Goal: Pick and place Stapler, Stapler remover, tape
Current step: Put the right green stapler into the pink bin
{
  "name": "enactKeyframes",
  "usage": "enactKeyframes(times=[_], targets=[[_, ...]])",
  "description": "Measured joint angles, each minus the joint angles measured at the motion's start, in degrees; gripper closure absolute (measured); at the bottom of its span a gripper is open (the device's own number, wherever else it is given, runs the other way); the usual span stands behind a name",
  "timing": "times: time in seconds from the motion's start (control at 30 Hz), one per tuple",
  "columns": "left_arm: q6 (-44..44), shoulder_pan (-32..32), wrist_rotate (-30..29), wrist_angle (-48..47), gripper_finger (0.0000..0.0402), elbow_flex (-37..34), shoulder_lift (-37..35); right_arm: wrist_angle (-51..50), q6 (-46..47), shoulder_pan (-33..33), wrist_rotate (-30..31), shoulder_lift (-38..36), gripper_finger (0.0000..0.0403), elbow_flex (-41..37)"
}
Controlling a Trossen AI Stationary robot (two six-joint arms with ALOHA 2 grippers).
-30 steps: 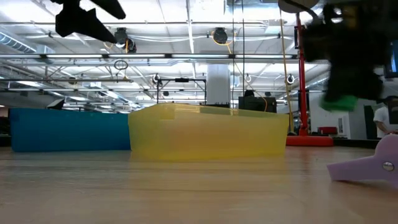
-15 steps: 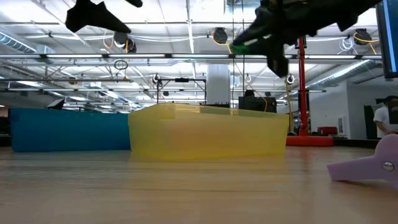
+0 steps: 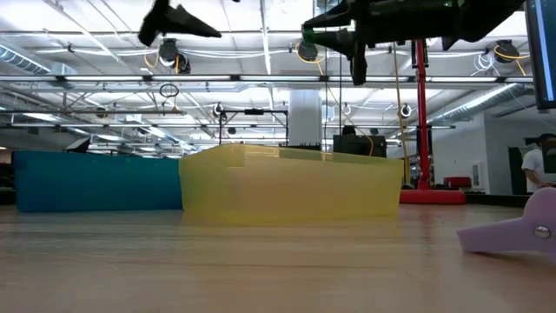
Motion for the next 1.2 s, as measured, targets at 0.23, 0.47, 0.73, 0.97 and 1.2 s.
enactKeyframes(times=[0.23,0.47,0.73,0.97,1.2], targets=[[3.79,6.95,6.62,12.23,0.0119,0.07,4.76,7.82,1.82,-1.32,-0.49,5.44,0.0346,1.99],[1.31,16.78,21.98,15.88,0.0119,-0.04,8.2,8.11,3.69,-4.53,-3.47,8.9,0.0346,6.41],[3.45,21.35,33.05,18.52,0.0119,-0.07,8.69,5.68,4.01,-8.46,-4.48,8.97,0.0346,7.57],[4.83,23.31,38.3,22.27,0.0119,-0.04,8.68,3.96,4.03,-9.1,-4.5,9.05,0.0346,7.57],[4.77,25.0,40.9,23.27,0.0119,-0.04,8.68,5.64,7.2,-8.89,-5.97,12.34,0.0346,7.82]])
